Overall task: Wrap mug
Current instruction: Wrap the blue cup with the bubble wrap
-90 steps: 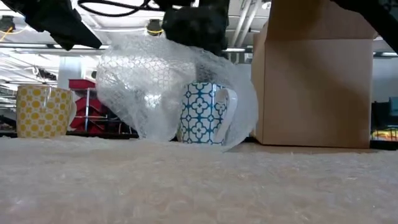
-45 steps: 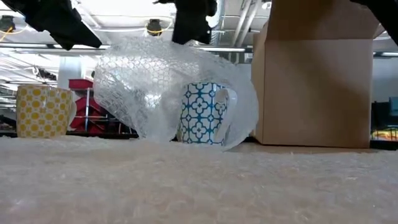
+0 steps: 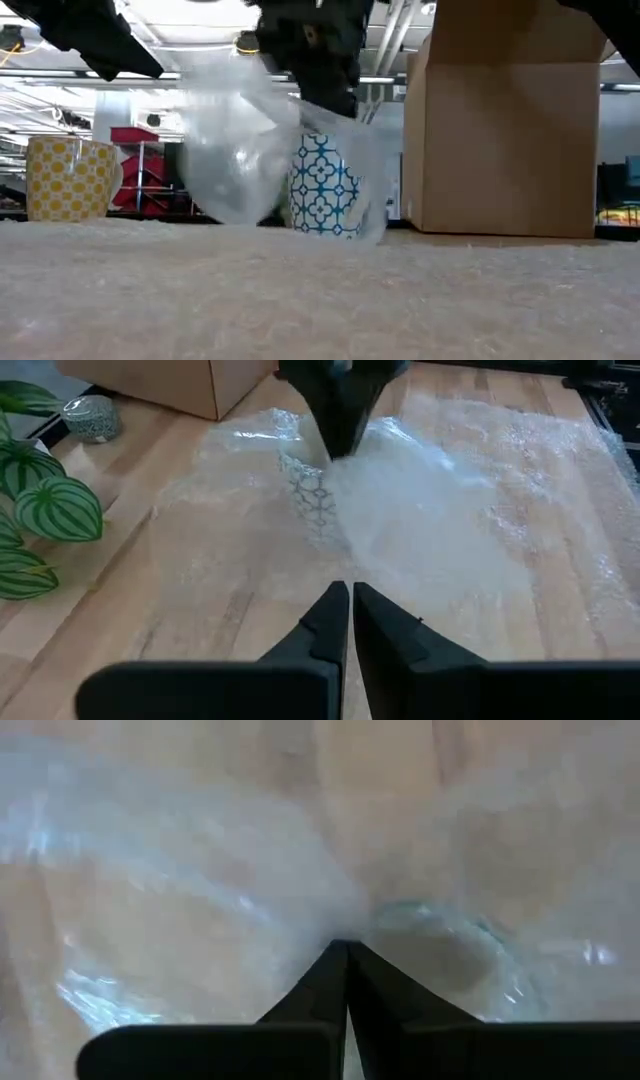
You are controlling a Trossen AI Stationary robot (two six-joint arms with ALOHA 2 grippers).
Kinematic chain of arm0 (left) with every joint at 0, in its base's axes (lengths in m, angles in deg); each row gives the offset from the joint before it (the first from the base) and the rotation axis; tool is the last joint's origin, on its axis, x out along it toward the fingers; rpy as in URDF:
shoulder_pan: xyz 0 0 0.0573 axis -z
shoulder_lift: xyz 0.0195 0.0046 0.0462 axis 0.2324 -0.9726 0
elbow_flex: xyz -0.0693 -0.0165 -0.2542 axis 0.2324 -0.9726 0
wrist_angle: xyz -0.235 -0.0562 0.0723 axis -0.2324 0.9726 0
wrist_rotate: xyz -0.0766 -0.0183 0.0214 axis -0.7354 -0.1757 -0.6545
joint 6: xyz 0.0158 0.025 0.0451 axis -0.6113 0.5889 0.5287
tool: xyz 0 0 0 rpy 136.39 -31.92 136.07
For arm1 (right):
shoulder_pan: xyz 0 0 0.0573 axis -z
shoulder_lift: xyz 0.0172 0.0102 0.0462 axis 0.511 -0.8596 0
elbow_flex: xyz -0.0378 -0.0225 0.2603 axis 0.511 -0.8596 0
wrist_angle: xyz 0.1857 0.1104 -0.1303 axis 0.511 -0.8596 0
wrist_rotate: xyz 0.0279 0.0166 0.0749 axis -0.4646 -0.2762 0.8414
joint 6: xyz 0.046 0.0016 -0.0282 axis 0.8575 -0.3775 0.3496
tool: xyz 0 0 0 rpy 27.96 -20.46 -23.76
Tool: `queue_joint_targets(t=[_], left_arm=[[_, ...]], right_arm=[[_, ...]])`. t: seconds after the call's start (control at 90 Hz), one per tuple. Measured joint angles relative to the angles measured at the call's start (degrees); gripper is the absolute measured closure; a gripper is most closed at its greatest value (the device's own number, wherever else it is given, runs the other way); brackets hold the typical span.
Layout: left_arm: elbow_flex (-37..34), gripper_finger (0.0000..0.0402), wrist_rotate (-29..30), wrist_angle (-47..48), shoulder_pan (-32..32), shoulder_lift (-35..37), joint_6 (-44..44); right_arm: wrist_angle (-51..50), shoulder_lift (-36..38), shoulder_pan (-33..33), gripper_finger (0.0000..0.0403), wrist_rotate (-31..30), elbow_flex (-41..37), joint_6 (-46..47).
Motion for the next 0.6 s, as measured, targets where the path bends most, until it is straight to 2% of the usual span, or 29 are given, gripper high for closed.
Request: queue_joint_targets(t=[0.256,0.6], left_arm=[[0.00,0.0402,0.01,-0.10,0.00,0.02,-0.03],[0.00,0.0402,-0.02,-0.08,0.01,0.01,-0.22]], right_arm=[[0.02,-1.02,0.16,0.0403,-1.49,-0.03,0.62],[1.35,-6.63,0.11,0.0403,-1.25,0.31,-0.18]])
